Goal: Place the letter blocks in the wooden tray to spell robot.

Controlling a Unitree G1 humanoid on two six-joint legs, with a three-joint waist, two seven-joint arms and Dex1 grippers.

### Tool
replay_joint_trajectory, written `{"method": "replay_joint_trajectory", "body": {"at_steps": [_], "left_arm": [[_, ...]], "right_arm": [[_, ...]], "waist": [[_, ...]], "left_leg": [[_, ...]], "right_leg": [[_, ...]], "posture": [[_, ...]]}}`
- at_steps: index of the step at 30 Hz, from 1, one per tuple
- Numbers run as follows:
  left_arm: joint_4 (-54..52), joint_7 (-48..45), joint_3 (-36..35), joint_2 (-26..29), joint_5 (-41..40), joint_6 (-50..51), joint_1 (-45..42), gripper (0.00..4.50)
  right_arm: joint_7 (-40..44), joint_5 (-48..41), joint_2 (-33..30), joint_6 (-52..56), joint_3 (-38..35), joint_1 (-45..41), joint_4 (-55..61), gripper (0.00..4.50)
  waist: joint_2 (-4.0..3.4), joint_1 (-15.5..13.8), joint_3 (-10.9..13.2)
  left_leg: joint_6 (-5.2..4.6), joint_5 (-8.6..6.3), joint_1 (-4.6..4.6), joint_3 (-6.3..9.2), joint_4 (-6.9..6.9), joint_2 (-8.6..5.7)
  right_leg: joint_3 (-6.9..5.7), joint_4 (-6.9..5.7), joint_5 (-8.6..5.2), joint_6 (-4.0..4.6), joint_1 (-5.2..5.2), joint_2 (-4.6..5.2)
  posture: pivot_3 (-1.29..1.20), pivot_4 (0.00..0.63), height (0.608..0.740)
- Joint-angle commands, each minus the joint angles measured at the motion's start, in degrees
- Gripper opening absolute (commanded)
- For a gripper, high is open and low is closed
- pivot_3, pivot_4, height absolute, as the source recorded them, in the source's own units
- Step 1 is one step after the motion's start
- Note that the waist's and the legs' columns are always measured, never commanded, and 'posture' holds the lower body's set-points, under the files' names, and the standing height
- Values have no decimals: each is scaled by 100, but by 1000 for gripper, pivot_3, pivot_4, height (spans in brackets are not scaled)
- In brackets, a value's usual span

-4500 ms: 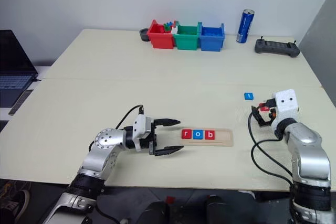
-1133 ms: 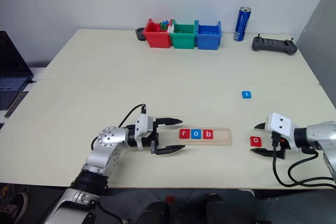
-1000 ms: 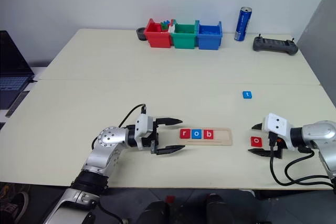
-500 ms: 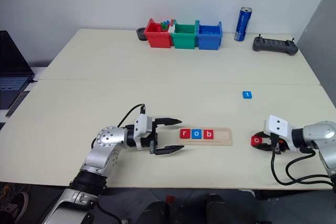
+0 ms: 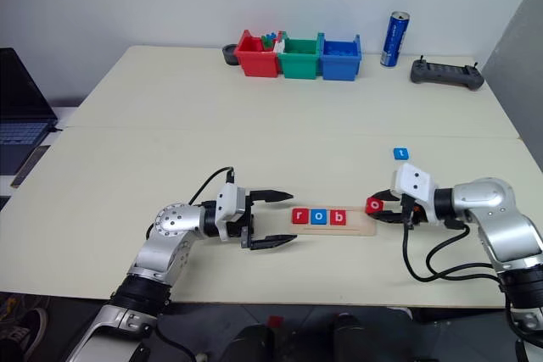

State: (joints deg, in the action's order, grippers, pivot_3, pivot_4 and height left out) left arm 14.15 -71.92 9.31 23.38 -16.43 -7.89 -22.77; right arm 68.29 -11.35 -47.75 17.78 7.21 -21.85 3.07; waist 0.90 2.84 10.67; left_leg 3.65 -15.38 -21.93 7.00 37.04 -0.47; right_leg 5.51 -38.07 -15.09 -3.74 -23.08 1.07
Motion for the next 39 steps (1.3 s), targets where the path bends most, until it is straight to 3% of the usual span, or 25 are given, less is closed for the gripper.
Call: {"method": "replay_joint_trajectory", "body": {"at_steps": [1,39], "left_arm": [[-158,5,-34,-1,-70,-9,-74,4500],[-368,188,-96,125,-76,107,36,4500]], "right_arm": [[-39,93,46,-68,92,-150,93,1445],[214,601,380,-814,656,-598,-625,1445]], "waist": [[0,-1,0],[0,9,0]], "left_leg": [[0,0,0,0,0,0],[0,0,1,0,1,2]], "right_leg": [[0,0,0,0,0,0],[-1,-4,1,1,-2,0]], "posture": [[0,150,740],[0,150,740]]}}
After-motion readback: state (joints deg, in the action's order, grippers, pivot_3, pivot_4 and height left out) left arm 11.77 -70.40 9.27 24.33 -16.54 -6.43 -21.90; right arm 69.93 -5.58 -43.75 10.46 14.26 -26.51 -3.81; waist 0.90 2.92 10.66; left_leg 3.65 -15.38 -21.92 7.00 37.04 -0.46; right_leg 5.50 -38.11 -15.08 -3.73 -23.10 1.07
